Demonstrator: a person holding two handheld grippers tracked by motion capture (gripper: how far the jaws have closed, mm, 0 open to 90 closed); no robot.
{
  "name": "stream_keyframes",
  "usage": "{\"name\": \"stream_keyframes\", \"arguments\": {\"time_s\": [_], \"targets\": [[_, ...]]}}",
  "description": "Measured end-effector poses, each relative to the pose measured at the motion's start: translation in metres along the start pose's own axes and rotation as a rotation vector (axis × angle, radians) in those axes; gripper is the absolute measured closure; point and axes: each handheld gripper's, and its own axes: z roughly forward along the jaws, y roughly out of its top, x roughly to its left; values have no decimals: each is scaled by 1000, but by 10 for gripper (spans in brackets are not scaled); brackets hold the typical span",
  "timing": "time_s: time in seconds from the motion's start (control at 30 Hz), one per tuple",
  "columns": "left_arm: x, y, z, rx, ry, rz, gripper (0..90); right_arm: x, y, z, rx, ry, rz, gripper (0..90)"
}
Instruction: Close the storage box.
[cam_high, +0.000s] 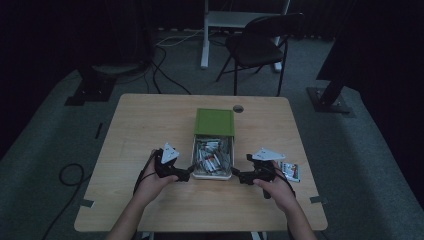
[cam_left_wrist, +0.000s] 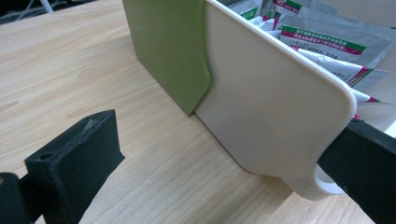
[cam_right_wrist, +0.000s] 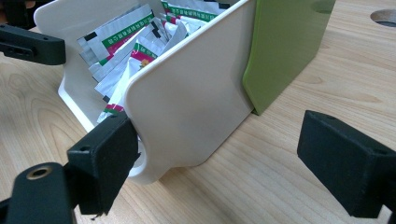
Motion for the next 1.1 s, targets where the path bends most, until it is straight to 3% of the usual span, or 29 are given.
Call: {"name": "stream_keyframes", "arguments": {"time_s": [1.1], "targets": [[5,6,6,8,11,-3,11,-4,6,5,6,-22,5,122]]}}
